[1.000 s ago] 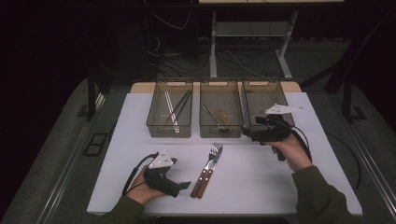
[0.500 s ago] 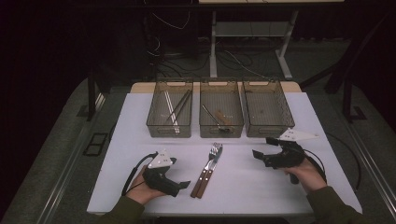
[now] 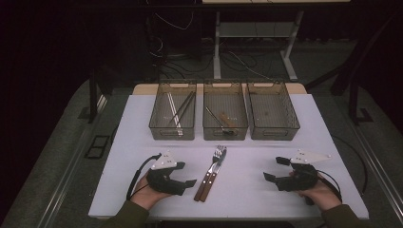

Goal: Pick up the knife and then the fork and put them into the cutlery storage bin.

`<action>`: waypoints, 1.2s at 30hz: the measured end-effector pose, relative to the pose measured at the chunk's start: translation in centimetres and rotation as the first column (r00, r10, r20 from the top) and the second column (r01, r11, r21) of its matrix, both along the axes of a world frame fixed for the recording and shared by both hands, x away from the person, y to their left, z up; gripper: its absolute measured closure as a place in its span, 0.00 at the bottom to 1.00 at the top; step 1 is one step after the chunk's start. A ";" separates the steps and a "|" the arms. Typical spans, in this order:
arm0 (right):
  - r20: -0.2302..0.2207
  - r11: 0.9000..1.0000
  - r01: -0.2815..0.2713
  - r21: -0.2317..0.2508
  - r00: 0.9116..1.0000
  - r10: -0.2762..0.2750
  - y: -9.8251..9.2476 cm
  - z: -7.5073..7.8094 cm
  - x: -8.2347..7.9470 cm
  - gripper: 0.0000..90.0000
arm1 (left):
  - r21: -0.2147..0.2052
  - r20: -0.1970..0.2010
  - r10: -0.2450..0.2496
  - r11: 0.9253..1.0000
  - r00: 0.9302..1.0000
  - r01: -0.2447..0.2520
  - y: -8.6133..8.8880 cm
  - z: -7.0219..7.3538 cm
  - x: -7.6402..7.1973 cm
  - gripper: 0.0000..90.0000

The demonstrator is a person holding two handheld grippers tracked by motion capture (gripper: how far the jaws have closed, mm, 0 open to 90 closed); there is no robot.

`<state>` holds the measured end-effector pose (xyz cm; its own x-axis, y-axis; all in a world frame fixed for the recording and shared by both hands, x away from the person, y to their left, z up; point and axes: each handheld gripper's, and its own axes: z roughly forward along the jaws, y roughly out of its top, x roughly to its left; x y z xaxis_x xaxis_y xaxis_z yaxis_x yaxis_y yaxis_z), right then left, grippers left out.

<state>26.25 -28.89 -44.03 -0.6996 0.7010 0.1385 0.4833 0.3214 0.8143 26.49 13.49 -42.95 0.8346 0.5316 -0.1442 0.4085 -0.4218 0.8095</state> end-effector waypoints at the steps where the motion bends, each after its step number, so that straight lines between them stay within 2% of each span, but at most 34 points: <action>1: 0.003 1.000 -0.004 -0.002 1.000 0.004 0.0 0.0 0.0 0.21 | -0.006 0.001 -0.004 1.000 1.000 0.004 -0.2 0.2 -0.1 0.38; 2: 0.001 1.000 -0.004 -0.001 1.000 0.004 0.1 0.0 0.0 0.21 | -0.005 0.007 -0.012 1.000 1.000 0.012 -0.4 0.3 -0.2 0.43; 8: -0.001 1.000 -0.008 -0.008 1.000 0.008 0.3 -0.1 0.0 0.21 | -0.010 -0.014 -0.071 0.997 0.997 0.071 -2.3 0.5 -0.7 0.75; 12: -0.004 1.000 -0.009 -0.013 1.000 0.009 0.3 -0.2 0.1 0.21 | 0.011 -0.024 -0.123 0.992 0.992 0.123 -3.7 0.3 -0.8 0.91; 15: -0.002 1.000 -0.007 -0.013 1.000 0.007 0.3 -0.2 0.1 0.21 | 0.027 -0.037 -0.159 0.987 0.987 0.160 -4.9 0.0 -1.0 0.99; 17: 0.000 1.000 -0.012 -0.017 1.000 0.012 0.4 -0.2 0.1 0.21 | 0.045 -0.043 -0.177 0.983 0.983 0.179 -5.4 -0.3 -1.0 0.99; 18: 0.000 1.000 -0.012 -0.017 1.000 0.012 0.4 -0.2 0.1 0.21 | 0.040 -0.052 -0.176 0.983 0.983 0.179 -5.9 -0.5 -1.1 0.99; 21: -0.003 1.000 -0.010 -0.021 1.000 0.010 0.5 -0.2 0.1 0.21 | 0.082 -0.072 -0.204 0.974 0.976 0.210 -6.8 -1.2 -1.4 0.99; 23: -0.002 1.000 -0.009 -0.023 1.000 0.009 0.5 -0.2 0.0 0.21 | 0.121 -0.068 -0.222 0.966 0.973 0.229 -7.1 -1.5 -1.5 0.99; 25: -0.001 1.000 -0.009 -0.024 1.000 0.009 0.5 -0.2 0.0 0.21 | 0.144 -0.083 -0.231 0.960 0.969 0.241 -7.2 -1.8 -1.6 0.99; 32: -0.002 1.000 -0.010 -0.023 1.000 0.010 0.5 -0.2 0.0 0.21 | 0.157 -0.093 -0.225 0.959 0.970 0.237 -7.0 -1.9 -1.6 0.99; 34: 0.000 1.000 -0.011 -0.024 1.000 0.011 0.5 -0.2 0.0 0.21 | 0.157 -0.103 -0.212 0.961 0.972 0.226 -6.8 -1.8 -1.7 0.99; 35: -0.001 1.000 -0.011 -0.025 1.000 0.011 0.5 -0.2 0.0 0.21 | 0.166 -0.099 -0.217 0.959 0.971 0.231 -6.7 -1.8 -1.6 0.99; 36: -0.001 1.000 -0.011 -0.025 1.000 0.011 0.5 -0.2 0.0 0.21 | 0.168 -0.104 -0.205 0.961 0.973 0.220 -6.6 -1.7 -1.6 0.99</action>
